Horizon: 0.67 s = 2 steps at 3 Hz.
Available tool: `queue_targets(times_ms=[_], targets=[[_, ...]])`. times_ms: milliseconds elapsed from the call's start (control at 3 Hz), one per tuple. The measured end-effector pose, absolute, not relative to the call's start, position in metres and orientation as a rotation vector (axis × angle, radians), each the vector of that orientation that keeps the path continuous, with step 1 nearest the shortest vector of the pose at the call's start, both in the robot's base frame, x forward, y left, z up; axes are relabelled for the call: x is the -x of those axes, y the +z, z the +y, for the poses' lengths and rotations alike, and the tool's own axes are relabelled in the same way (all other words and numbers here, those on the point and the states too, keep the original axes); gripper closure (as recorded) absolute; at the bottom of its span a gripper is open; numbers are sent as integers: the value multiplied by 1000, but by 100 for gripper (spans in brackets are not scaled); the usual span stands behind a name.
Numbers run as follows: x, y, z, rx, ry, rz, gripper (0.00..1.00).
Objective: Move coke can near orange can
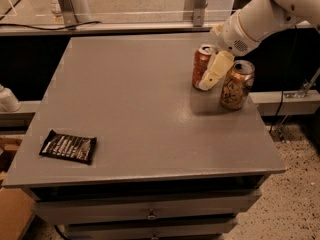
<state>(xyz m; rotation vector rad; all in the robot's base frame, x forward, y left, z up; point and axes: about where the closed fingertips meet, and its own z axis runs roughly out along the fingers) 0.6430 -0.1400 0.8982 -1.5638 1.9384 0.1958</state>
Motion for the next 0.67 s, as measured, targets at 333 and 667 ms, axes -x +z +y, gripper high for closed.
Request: queue_targets(times_ms=[333,667], targets=[[-642,902,-142,1564,189,1939,0],[-638,913,-148,1540,175,1930,0]])
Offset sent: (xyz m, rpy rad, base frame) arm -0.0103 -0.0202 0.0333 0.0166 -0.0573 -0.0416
